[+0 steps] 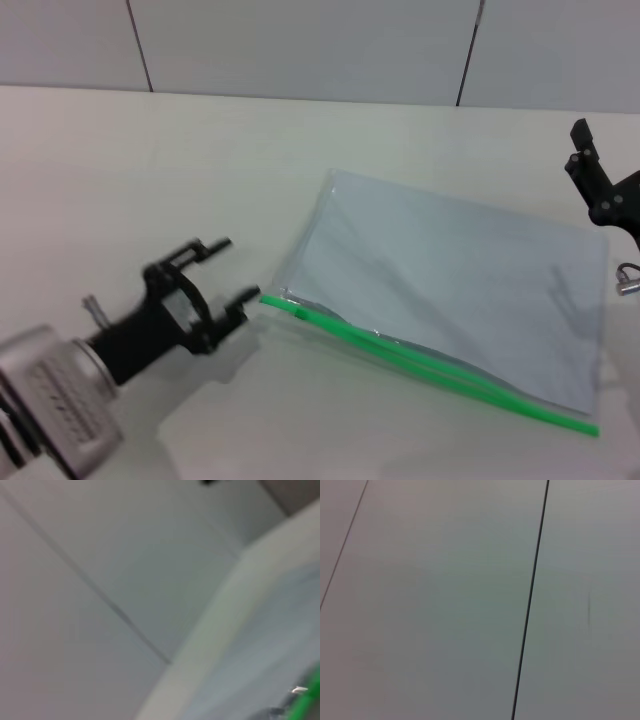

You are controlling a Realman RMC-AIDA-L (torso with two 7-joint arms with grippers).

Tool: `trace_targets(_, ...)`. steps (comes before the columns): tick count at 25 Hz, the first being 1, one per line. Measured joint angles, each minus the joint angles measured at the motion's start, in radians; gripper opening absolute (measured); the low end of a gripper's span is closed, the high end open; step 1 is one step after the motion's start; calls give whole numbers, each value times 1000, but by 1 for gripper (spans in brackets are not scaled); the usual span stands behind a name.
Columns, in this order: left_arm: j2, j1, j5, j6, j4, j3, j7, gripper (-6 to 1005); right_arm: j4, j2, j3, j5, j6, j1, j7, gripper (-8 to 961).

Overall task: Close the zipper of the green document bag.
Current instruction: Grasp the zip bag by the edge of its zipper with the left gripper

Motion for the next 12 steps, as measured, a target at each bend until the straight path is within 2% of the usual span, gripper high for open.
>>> trace_targets(5,0,-1,48,-79,40,0,32,628,1,0,-1,0,0,4,0,790)
trace_targets(12,-1,0,82,-103,54,0,45,628,0,0,-2,0,0,4,0,790)
